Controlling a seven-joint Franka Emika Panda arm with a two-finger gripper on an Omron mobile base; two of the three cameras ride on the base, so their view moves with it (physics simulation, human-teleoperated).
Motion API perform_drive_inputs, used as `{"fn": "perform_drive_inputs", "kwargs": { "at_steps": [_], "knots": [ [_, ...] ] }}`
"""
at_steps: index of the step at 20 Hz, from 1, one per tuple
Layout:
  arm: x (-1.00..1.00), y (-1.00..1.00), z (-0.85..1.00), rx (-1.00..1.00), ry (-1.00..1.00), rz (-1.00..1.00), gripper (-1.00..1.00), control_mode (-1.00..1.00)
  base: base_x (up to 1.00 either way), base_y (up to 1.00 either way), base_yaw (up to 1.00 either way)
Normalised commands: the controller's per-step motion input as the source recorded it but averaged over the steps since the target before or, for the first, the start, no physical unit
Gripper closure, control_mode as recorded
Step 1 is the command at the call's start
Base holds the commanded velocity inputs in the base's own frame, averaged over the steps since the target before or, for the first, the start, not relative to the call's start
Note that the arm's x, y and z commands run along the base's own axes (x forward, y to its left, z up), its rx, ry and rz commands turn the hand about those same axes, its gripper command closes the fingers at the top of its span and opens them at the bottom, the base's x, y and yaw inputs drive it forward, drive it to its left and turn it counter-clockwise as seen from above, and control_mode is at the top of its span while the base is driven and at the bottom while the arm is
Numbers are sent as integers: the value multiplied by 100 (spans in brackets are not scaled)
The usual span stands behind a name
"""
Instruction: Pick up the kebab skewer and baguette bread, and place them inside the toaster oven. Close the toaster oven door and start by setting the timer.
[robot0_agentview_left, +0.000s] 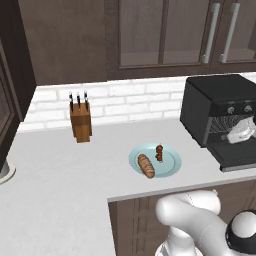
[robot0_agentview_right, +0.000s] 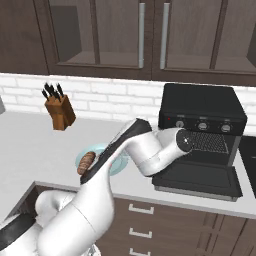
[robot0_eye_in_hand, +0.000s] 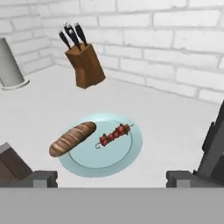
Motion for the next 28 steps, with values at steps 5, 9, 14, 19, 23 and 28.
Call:
{"fn": "perform_drive_inputs", "kwargs": {
  "at_steps": [5,9,14,19,23,28],
  "knots": [
    [14,-100,-20,17,-11,21,-100,-100,0,0,0],
    [30,-87,-3,19,-8,11,-100,-100,0,0,0],
    [53,-45,-5,21,-10,2,-100,-100,0,0,0],
    [45,-15,-29,19,-12,0,-100,-100,0,0,0],
    [43,-14,-35,5,-12,0,-100,-100,0,0,0],
    [41,-11,-21,0,-6,-5,-100,-100,0,0,0]
  ]
}}
